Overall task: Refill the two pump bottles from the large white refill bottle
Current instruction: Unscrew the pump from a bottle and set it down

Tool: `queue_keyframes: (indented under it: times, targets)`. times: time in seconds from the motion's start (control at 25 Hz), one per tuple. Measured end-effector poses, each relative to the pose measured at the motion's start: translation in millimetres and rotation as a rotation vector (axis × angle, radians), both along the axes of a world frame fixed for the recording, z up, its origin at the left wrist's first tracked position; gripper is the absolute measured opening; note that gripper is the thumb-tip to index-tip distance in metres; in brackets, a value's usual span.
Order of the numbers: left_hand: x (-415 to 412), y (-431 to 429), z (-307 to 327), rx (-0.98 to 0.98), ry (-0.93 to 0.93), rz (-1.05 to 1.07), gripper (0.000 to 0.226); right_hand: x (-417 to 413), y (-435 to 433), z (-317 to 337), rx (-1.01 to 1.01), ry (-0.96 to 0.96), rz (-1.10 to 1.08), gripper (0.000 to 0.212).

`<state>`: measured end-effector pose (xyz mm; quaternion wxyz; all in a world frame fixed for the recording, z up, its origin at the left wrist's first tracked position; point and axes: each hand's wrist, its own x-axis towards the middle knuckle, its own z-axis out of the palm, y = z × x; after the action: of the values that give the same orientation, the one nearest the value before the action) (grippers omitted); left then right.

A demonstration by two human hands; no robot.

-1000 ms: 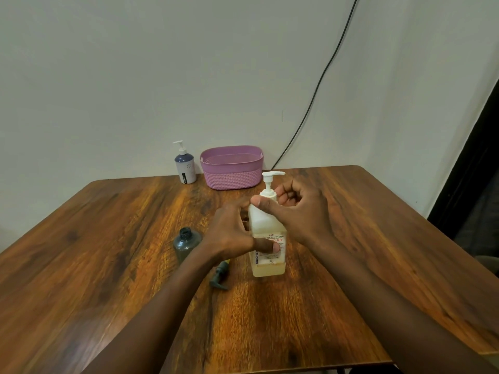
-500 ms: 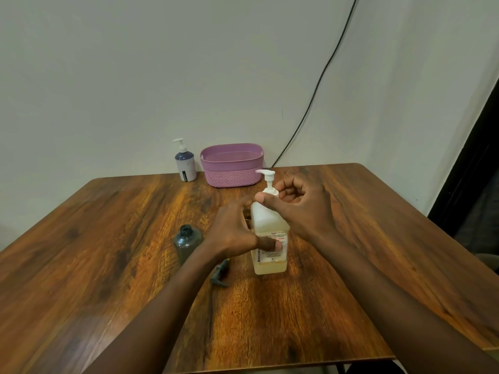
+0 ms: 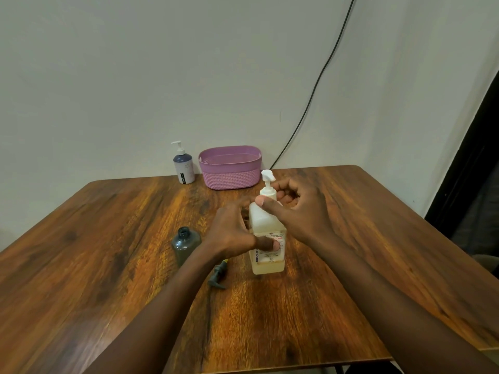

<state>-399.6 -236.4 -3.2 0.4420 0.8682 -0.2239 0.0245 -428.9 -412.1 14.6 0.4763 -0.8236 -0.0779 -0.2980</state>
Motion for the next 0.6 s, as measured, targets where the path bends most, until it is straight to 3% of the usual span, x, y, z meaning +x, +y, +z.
queue_keyframes:
  times: [0.08,0.16,0.28,0.4,0.6]
  targets:
    - [1.5,1.5,0.0,-0.019,0.009,0.023,0.100,2.5,-1.8,-0.6,0.119,0.094,0.188,0.034]
    - [2.3,2.3,0.1,-0.019,0.008,0.027,0.100,2.0,-2.7,-1.1,0.207,0.193,0.351,0.046]
    - [0.4,2.4,0.2,-0.007,-0.009,0.024,0.095,-0.2,-0.1,0.7,0.059,0.151,0.199,0.067]
    - [-0.4,2.8,-0.9,0.002,0.000,0.025,0.096,0.5,-0.1,1.8,-0.055,0.035,-0.036,0.054]
    - [4.2,3.9,-3.7,0.015,0.046,0.040,0.105,1.5,-1.1,7.2,-0.011,-0.018,0.082,0.042]
